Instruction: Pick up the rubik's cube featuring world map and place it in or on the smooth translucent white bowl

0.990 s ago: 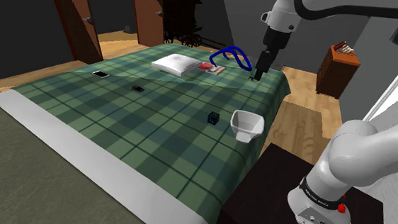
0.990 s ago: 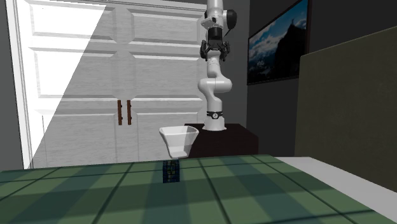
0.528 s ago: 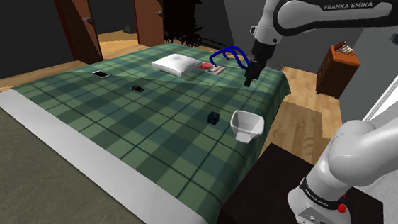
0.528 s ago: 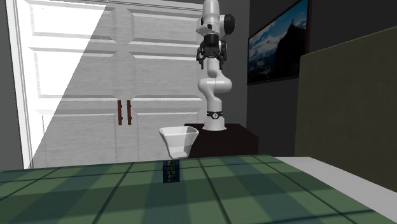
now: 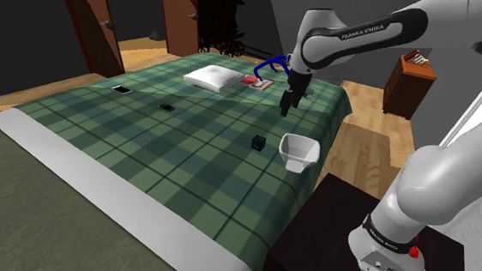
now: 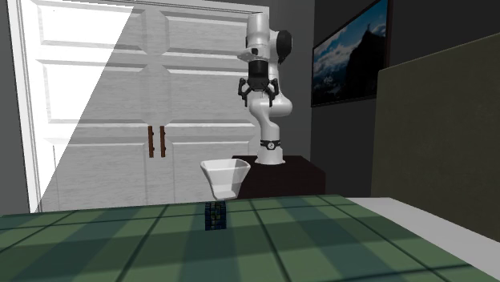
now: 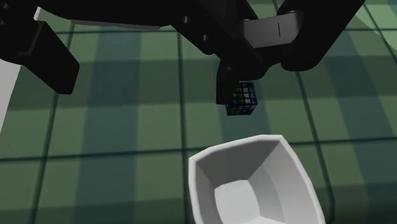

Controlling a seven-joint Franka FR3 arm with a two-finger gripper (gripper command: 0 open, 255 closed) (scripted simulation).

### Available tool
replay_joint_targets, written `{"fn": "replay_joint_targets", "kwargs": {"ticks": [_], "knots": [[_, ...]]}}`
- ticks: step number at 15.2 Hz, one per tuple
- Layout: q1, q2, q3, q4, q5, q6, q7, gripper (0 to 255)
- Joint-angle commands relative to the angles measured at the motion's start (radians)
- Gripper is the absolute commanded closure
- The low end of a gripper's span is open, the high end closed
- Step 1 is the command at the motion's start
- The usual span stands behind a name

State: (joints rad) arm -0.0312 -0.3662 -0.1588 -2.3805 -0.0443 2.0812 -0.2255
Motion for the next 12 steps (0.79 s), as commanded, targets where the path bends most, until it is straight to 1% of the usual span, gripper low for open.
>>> {"fn": "replay_joint_targets", "kwargs": {"ticks": [1, 6, 12], "knots": [[-0.001, 0.069, -0.010, 0.015, 0.006, 0.050, -0.007, 0], [-0.006, 0.253, -0.040, 0.070, 0.036, 0.166, -0.041, 0], [-0.022, 0.485, -0.060, 0.178, 0.099, 0.270, -0.095, 0]]}}
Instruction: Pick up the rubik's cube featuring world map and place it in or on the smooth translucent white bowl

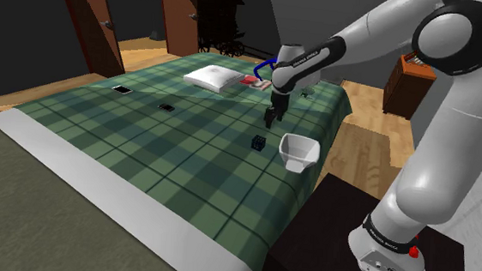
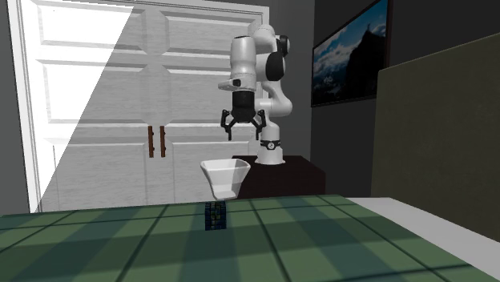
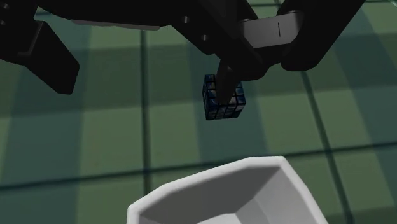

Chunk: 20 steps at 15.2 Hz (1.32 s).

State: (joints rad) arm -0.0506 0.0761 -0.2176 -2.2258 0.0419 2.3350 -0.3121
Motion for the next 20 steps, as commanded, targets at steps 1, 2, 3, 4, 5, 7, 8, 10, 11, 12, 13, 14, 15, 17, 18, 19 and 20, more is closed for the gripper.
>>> {"fn": "replay_joint_targets", "kwargs": {"ticks": [1, 2, 3, 4, 5, 7, 8, 10, 11, 12, 13, 14, 15, 17, 18, 19, 20], "knots": [[-0.007, 0.082, -0.002, 0.046, 0.024, 0.029, -0.017, 0], [-0.013, 0.121, -0.002, 0.069, 0.036, 0.041, -0.026, 0], [-0.019, 0.161, -0.001, 0.094, 0.048, 0.052, -0.035, 0], [-0.026, 0.200, 0.000, 0.120, 0.060, 0.062, -0.043, 0], [-0.033, 0.239, 0.003, 0.147, 0.071, 0.070, -0.051, 0], [-0.049, 0.317, 0.008, 0.205, 0.091, 0.084, -0.064, 0], [-0.057, 0.356, 0.011, 0.236, 0.100, 0.089, -0.070, 0], [-0.075, 0.434, 0.018, 0.301, 0.116, 0.096, -0.079, 0], [-0.083, 0.474, 0.022, 0.336, 0.123, 0.097, -0.083, 0], [-0.092, 0.513, 0.025, 0.372, 0.129, 0.098, -0.086, 0], [-0.101, 0.553, 0.028, 0.410, 0.135, 0.097, -0.088, 0], [-0.110, 0.593, 0.031, 0.449, 0.140, 0.095, -0.090, 0], [-0.118, 0.633, 0.034, 0.490, 0.144, 0.092, -0.091, 0], [-0.125, 0.667, 0.038, 0.517, 0.148, 0.097, -0.092, 0], [-0.126, 0.678, 0.040, 0.520, 0.150, 0.105, -0.093, 0], [-0.128, 0.688, 0.041, 0.523, 0.152, 0.112, -0.094, 0], [-0.129, 0.699, 0.043, 0.526, 0.154, 0.120, -0.095, 0]]}}
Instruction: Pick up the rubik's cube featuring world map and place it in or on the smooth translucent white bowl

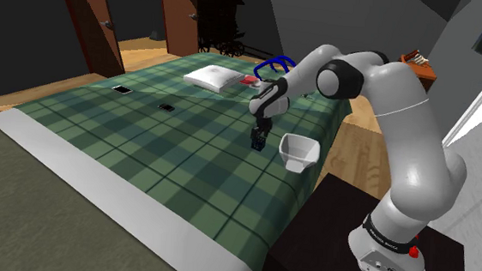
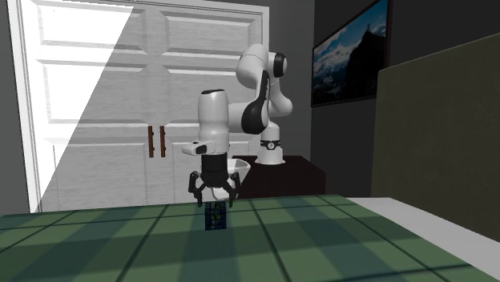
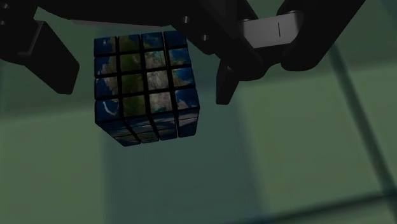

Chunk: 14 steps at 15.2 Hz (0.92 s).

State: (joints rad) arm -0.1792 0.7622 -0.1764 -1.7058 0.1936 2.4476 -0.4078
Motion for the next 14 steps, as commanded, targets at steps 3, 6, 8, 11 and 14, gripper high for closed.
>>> {"fn": "replay_joint_targets", "kwargs": {"ticks": [3, 6, 8, 11, 14], "knots": [[-0.005, 0.045, 0.008, 0.017, 0.007, 0.029, -0.003, 0], [-0.006, 0.052, 0.009, 0.019, 0.008, 0.033, -0.003, 0], [-0.006, 0.052, 0.009, 0.019, 0.008, 0.033, -0.003, 0], [-0.006, 0.052, 0.009, 0.019, 0.008, 0.033, -0.003, 0], [-0.006, 0.052, 0.009, 0.020, 0.008, 0.033, -0.003, 255]]}}
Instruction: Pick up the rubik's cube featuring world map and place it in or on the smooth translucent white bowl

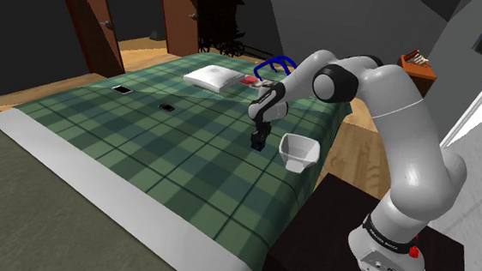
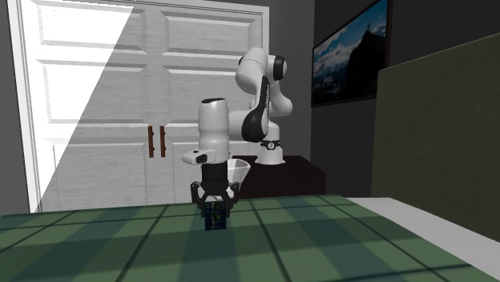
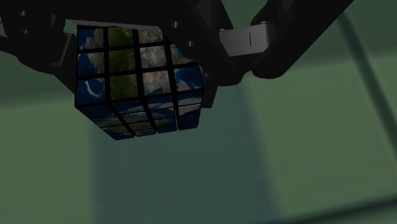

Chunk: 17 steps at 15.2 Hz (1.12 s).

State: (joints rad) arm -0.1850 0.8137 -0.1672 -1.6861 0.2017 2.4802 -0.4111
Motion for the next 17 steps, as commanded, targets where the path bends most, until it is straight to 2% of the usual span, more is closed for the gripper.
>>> {"fn": "replay_joint_targets", "kwargs": {"ticks": [1, 7, 17], "knots": [[0.000, 0.000, 0.000, 0.000, 0.000, 0.000, 0.000, 255], [0.000, 0.000, 0.000, 0.000, 0.000, 0.000, 0.000, 255], [0.014, -0.106, -0.019, -0.031, -0.018, -0.075, 0.011, 255]]}}
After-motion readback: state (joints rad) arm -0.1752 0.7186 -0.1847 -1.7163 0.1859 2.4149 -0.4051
